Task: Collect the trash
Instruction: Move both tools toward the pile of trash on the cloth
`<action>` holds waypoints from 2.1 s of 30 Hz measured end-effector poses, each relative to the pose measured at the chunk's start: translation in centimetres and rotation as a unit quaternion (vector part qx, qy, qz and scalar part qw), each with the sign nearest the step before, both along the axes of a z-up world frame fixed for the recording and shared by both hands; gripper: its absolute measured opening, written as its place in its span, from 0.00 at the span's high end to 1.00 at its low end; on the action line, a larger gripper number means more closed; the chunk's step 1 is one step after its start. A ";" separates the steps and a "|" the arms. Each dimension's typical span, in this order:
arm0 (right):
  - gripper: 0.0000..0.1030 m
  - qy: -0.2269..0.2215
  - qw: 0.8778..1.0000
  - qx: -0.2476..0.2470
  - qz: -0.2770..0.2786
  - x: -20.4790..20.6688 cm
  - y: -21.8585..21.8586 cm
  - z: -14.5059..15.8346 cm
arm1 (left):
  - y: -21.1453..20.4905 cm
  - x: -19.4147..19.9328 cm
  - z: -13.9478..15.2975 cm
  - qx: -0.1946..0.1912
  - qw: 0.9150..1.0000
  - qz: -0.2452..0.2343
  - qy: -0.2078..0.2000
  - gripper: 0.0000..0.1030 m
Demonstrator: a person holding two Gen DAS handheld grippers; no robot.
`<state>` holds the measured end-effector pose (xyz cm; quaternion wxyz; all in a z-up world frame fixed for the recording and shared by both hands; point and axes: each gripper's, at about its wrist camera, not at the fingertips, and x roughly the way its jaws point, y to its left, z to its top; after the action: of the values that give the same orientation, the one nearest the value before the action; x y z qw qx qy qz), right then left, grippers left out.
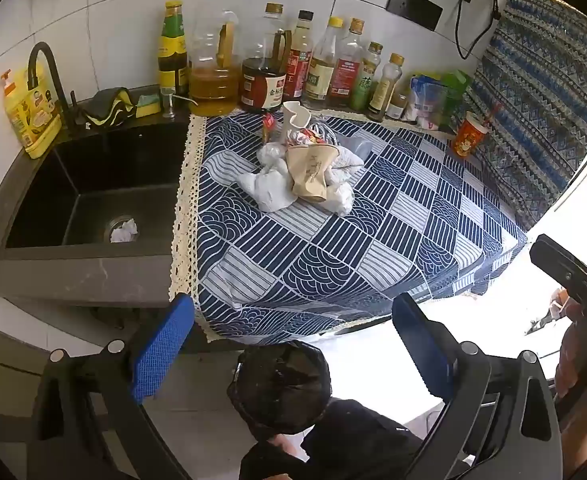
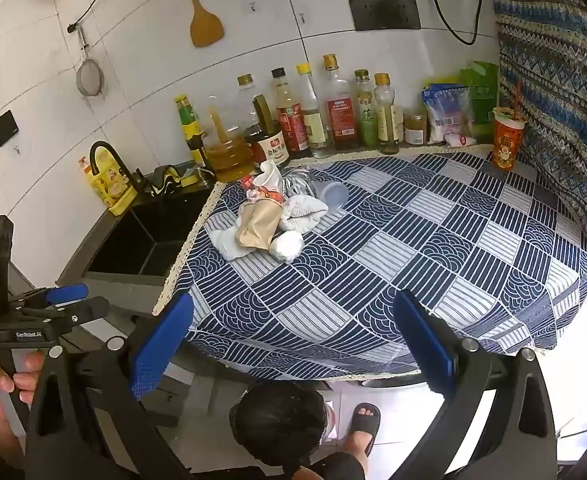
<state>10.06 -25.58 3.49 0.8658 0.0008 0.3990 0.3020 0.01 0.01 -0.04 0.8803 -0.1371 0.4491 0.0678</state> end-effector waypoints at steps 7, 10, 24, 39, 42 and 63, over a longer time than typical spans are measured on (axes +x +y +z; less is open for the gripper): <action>0.04 -0.009 1.000 -0.002 0.000 0.3 0.1 -0.1 | 0.1 0.2 0.1 -0.002 1.000 -0.003 0.001 0.07; 0.04 -0.004 1.000 -0.004 0.001 0.3 0.3 0.1 | 0.2 0.5 0.3 -0.004 1.000 -0.002 0.001 0.07; 0.04 0.005 1.000 0.001 -0.009 1.0 0.1 -0.6 | 0.4 1.2 -0.4 -0.005 1.000 -0.007 0.004 0.07; 0.04 0.009 1.000 -0.002 -0.014 2.4 0.0 -1.0 | 0.2 2.8 -0.5 -0.014 1.000 -0.012 0.003 0.07; 0.04 0.011 1.000 -0.004 -0.009 2.8 0.1 -1.0 | 0.2 3.2 -0.6 -0.019 1.000 -0.008 0.005 0.07; 0.04 0.028 1.000 -0.006 0.010 8.1 1.8 -1.8 | 1.7 7.9 -1.6 -0.055 0.998 0.002 0.023 0.07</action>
<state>18.17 -23.73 1.72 0.8509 0.0000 0.4253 0.3083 7.95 1.68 -1.67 0.8605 -0.1848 0.4722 0.0482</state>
